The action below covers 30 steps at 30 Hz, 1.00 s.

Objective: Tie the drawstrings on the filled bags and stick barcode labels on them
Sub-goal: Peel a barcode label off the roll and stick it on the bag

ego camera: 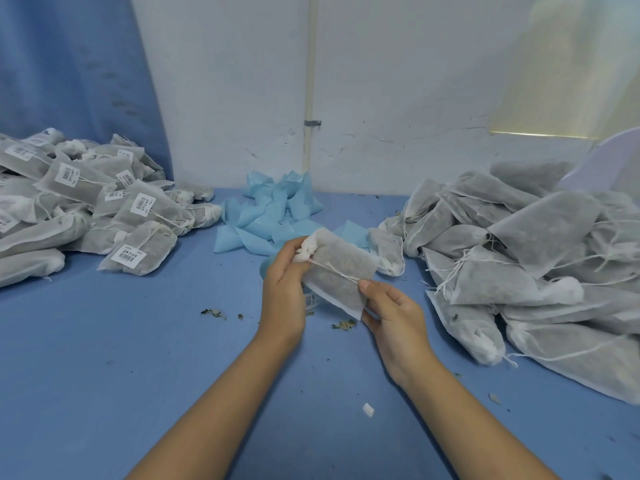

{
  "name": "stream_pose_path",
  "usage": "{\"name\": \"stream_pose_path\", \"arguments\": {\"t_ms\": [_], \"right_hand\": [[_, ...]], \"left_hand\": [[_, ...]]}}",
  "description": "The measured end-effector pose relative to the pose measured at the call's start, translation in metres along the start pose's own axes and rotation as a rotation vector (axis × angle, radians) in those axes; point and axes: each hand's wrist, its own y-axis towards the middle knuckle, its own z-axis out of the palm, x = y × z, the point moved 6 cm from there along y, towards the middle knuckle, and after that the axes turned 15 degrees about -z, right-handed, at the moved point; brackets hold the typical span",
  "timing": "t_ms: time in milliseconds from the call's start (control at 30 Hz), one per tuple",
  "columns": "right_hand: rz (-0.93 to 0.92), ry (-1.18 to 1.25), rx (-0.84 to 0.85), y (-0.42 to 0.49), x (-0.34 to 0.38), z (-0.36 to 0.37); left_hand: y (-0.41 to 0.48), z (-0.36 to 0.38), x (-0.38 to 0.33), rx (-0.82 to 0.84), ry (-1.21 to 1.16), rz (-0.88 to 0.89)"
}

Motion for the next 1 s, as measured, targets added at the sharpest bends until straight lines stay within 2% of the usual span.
{"name": "stream_pose_path", "arguments": {"t_ms": [233,400,500,733,800,867,1000], "right_hand": [[0.000,0.085,-0.039,-0.001,0.000,-0.002],[-0.004,0.048,-0.009,-0.002,-0.001,0.002],[-0.018,-0.006,0.026,-0.002,-0.002,0.004],[-0.025,-0.069,0.175,-0.004,-0.002,0.009],[-0.054,-0.185,0.187,-0.004,-0.004,0.010],[-0.153,-0.470,0.233,-0.004,-0.004,0.011],[-0.377,-0.791,0.457,-0.010,0.001,0.028]], "left_hand": [[-0.011,0.016,0.015,0.024,-0.013,-0.030],[-0.009,0.018,0.022,-0.119,0.075,-0.106],[-0.008,0.012,0.028,-0.176,-0.010,-0.178],[-0.001,0.006,0.023,-0.094,-0.162,-0.242],[0.001,0.004,0.020,-0.085,-0.195,-0.245],[0.003,0.004,0.018,-0.074,-0.216,-0.250],[0.002,0.003,0.019,-0.060,-0.283,-0.272]]}}
